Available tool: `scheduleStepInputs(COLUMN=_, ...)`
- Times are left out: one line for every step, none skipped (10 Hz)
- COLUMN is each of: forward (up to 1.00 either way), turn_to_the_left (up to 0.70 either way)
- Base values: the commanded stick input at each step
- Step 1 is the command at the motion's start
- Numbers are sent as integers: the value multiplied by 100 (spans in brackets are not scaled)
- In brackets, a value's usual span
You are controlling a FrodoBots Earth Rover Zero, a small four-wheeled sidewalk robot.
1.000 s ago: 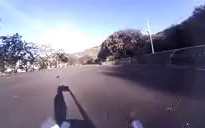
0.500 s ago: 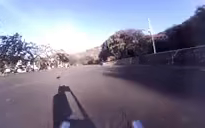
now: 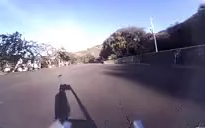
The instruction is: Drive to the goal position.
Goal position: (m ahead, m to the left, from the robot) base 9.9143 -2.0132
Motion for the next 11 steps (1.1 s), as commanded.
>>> scheduleStepInputs(forward=50, turn_to_the_left=0)
scheduleStepInputs(forward=50, turn_to_the_left=0)
scheduleStepInputs(forward=50, turn_to_the_left=0)
scheduleStepInputs(forward=50, turn_to_the_left=0)
scheduleStepInputs(forward=50, turn_to_the_left=0)
scheduleStepInputs(forward=50, turn_to_the_left=0)
scheduleStepInputs(forward=50, turn_to_the_left=0)
scheduleStepInputs(forward=50, turn_to_the_left=0)
scheduleStepInputs(forward=50, turn_to_the_left=0)
scheduleStepInputs(forward=50, turn_to_the_left=0)
scheduleStepInputs(forward=50, turn_to_the_left=0)
